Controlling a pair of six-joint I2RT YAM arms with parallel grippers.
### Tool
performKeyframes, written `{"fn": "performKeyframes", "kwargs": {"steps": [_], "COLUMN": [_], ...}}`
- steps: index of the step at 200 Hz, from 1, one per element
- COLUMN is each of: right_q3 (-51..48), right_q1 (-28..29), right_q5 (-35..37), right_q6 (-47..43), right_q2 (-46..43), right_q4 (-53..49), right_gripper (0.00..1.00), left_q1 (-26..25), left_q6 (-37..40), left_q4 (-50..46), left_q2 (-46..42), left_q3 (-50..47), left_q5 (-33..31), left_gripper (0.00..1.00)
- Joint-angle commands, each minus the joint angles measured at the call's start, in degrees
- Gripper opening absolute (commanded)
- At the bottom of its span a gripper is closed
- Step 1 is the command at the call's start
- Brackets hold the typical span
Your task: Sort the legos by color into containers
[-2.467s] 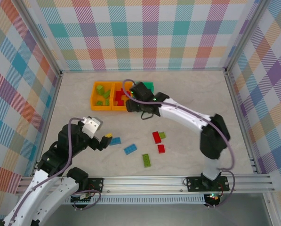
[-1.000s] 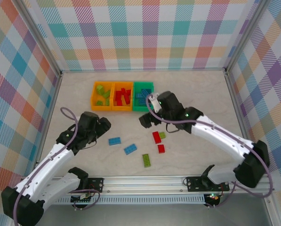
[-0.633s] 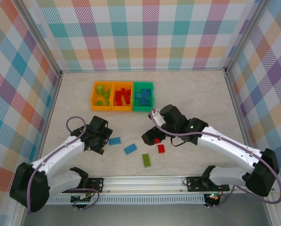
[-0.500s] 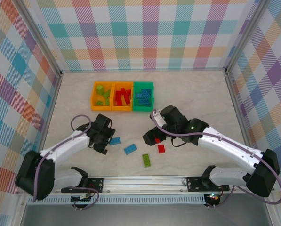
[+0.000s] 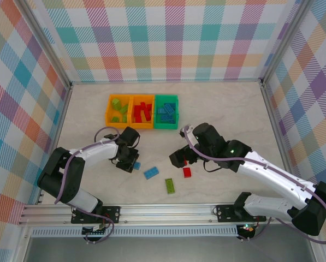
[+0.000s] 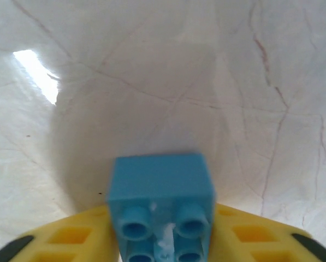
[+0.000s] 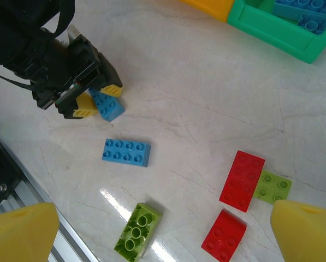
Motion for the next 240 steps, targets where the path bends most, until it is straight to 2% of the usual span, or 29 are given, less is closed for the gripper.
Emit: {"fn": "performKeyframes", "kwargs": {"steps": [1,29,55,78,109,134,171,191,218,240], "right_q3": [-0.47,-0.5,-0.8,-1.65,-1.65,-2.46,-3.22,-3.9,-5.2,-5.74], "right_q1": [0.23,0.23,0.23,0.23,0.23,0.23,0.24,0.23,0.23,0.23], "right_q5": [0.28,-2.38,-4.47,-2.18,0.82,0.45,1.64,2.46,3.6,5.03], "right_q6": [1.75,1.92,2.52,3.44,4.74,5.76,6.59,6.59,6.84,6.94], "right_q2": [-1.03,-0.8,-1.03,-1.91,-2.95,-3.76,-5.34,-6.7,-8.13,-8.26], "right_q4": [-0.17,1.42,3.19,5.7,5.49,4.86,2.07,0.96,0.71,0.73], "right_gripper": [1.0,1.0,1.0,1.0,1.0,1.0,1.0,1.0,1.0,1.0], "left_q1": [-0.41,-0.48,-1.9,-2.77,-2.93,-3.04,-3.09,-3.13,-3.13,-3.13], "left_q6": [0.14,6.06,18.94,30.49,42.68,51.21,54.75,55.77,55.07,54.5], "left_q4": [-0.6,0.92,4.97,7.32,5.11,10.78,10.58,11.39,9.23,8.81], "left_q2": [-0.03,-6.99,-14.57,-14.65,-6.29,3.53,20.94,27.54,33.51,34.36], "left_q3": [-1.67,-0.98,3.46,10.95,24.35,32.01,47.15,52.82,59.06,60.56], "left_q5": [-0.98,-5.66,-10.51,-11.47,-14.55,-11.34,-10.17,-10.02,-11.01,-9.57], "left_gripper": [0.34,0.29,0.27,0.27,0.27,0.27,0.25,0.27,0.46,0.61]}}
